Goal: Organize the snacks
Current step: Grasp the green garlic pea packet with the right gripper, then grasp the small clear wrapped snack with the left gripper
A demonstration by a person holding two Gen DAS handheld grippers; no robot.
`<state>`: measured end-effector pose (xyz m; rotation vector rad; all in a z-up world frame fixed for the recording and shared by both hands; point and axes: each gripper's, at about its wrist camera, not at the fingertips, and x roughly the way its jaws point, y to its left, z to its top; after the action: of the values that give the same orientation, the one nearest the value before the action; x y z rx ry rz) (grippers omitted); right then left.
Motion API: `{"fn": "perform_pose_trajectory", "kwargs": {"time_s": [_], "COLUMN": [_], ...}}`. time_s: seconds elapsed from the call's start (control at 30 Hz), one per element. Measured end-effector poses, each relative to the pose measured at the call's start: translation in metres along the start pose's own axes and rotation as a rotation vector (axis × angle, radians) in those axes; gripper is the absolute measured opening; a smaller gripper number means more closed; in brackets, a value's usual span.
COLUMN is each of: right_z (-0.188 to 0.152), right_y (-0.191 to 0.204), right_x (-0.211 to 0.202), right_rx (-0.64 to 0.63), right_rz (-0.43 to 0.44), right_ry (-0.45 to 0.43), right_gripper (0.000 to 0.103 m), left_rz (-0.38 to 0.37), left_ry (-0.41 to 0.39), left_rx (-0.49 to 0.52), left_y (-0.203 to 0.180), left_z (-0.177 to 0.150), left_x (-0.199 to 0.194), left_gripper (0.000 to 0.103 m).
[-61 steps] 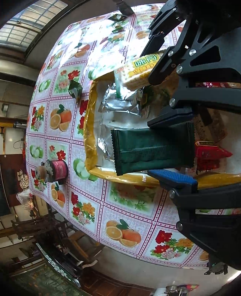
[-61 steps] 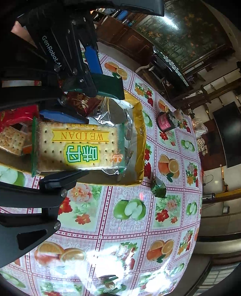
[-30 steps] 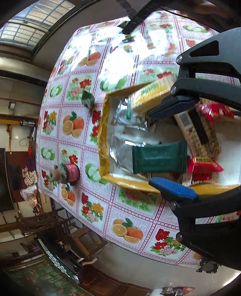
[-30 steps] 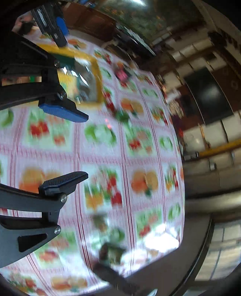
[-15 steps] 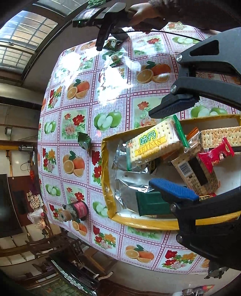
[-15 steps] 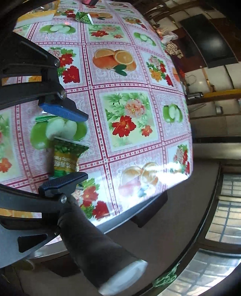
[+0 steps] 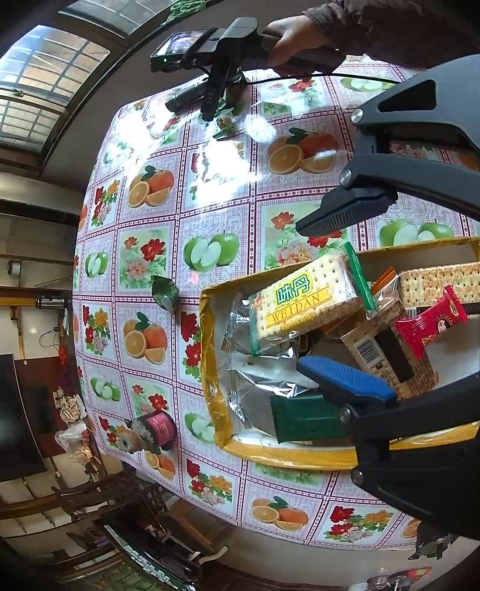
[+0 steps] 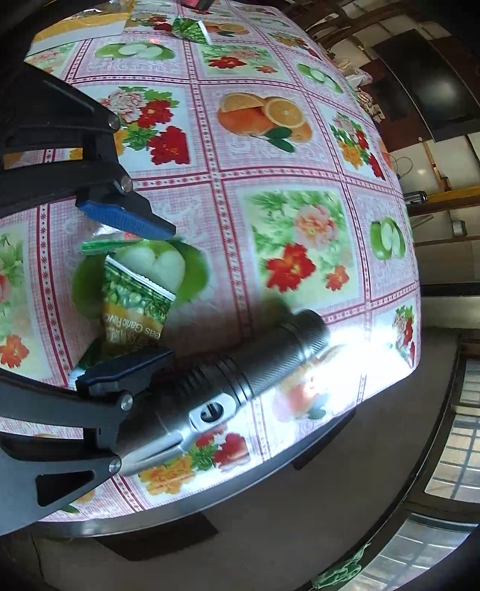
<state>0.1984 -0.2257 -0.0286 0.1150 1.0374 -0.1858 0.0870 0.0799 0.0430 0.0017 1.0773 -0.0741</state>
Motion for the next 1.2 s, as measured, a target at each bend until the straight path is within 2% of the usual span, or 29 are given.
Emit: {"fn": "perform_pose_trajectory", "kwargs": {"time_s": [0.07,0.17,0.2,0.23,0.3,0.33,0.47,0.63,0.8,0.9,0.93,1.0,1.2], "right_z": [-0.009,-0.020,-0.021,-0.021,-0.014,-0.013,-0.020,-0.027,-0.037,-0.039,-0.041,-0.045,-0.063], "right_y": [0.007,0.017,0.017,0.013,0.003,-0.006,-0.021,-0.031,-0.034,-0.030,-0.031,-0.036,-0.051], "right_x": [-0.005,-0.017,-0.025,-0.038,-0.052,-0.056,-0.042,-0.025,-0.015,-0.017,-0.018,-0.022,-0.032], "right_rx": [-0.013,-0.038,-0.041,-0.036,-0.010,0.009,-0.001,0.029,0.113,0.074,0.065,0.052,-0.009], "right_rz": [0.038,0.159,0.195,0.199,0.186,0.191,0.142,0.124,0.152,0.130,0.123,0.119,0.098], "right_ry": [0.008,0.049,0.042,-0.001,-0.050,-0.042,0.031,0.110,0.153,0.109,0.103,0.092,0.093], "right_gripper": [0.062,0.064,0.060,0.062,0.063,0.064,0.065,0.065,0.066,0.058,0.049,0.041,0.039], "left_rz": [-0.001,-0.006,-0.010,-0.009,-0.006,-0.009,-0.020,-0.015,-0.026,-0.042,-0.061,-0.087,-0.181], "left_ry": [-0.004,-0.007,-0.008,-0.006,-0.002,-0.001,0.024,0.065,0.094,0.126,0.134,0.160,0.266], "left_rx": [0.001,0.007,0.012,0.019,0.034,0.036,0.047,0.086,0.125,0.142,0.145,0.147,0.130], "left_y": [-0.002,-0.008,-0.011,-0.014,-0.020,-0.023,-0.039,-0.064,-0.098,-0.120,-0.126,-0.142,-0.188], "left_z": [0.001,0.002,0.003,0.003,0.006,0.006,0.013,0.021,0.044,0.059,0.062,0.069,0.078], "left_x": [-0.001,-0.003,-0.003,-0.003,-0.002,-0.002,0.006,0.020,0.038,0.054,0.059,0.071,0.110], "left_gripper": [0.068,0.068,0.068,0.068,0.068,0.068,0.068,0.068,0.068,0.068,0.068,0.068,0.064]}}
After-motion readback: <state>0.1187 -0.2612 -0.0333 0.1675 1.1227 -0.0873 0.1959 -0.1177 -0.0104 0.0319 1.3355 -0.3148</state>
